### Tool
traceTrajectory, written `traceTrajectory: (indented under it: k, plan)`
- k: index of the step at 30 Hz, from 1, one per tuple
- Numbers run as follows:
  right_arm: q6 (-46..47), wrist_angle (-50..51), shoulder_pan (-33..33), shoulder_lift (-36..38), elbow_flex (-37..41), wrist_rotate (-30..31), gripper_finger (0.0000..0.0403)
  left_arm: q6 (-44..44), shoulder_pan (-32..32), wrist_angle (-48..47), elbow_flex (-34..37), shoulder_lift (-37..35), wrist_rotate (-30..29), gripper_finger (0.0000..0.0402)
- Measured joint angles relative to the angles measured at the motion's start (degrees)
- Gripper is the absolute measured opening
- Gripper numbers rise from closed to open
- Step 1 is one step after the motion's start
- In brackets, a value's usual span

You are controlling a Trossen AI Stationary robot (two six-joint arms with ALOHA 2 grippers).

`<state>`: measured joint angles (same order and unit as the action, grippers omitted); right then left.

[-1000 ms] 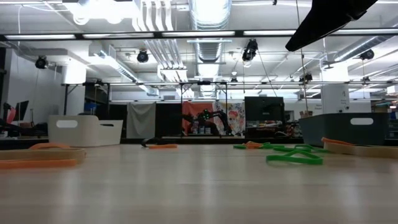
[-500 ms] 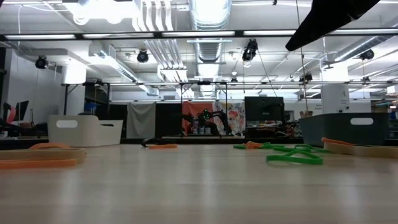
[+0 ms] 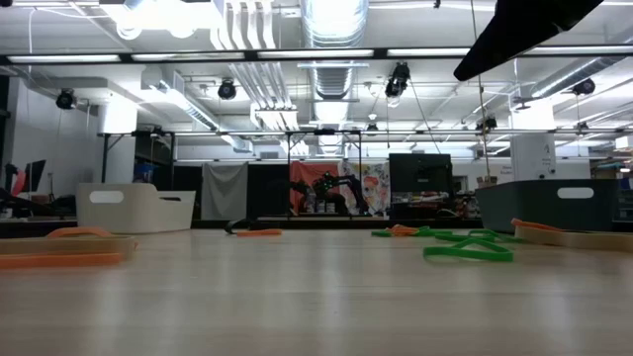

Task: Sort rubber bands into baskets
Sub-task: Put the green rubber band into the blue bin

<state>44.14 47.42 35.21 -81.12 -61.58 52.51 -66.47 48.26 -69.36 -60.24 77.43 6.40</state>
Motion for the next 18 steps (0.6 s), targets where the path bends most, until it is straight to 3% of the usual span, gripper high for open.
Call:
traceTrajectory:
  k: [3, 7, 11, 18]
  plan:
    - [0.8, -0.1, -0.2, 0.0, 0.0, 0.0, 0.0238, 3.3, -0.1, 0.6, -0.4, 0.0, -8.6, 0.0103]
    - [0.8, -1.1, -1.4, 0.0, 0.0, -0.2, 0.0238, 10.8, -0.1, 3.0, -2.0, 0.0, -24.8, 0.0102]
    - [0.8, -3.4, -4.9, 0.0, 0.0, -4.6, 0.0238, 20.8, -0.1, 9.4, -3.2, 0.0, -40.9, 0.01]
    - [-0.6, -6.2, -13.2, 0.0, 0.0, -16.3, 0.0238, 44.5, -1.1, 22.2, -1.4, 0.0, -51.7, 0.01]
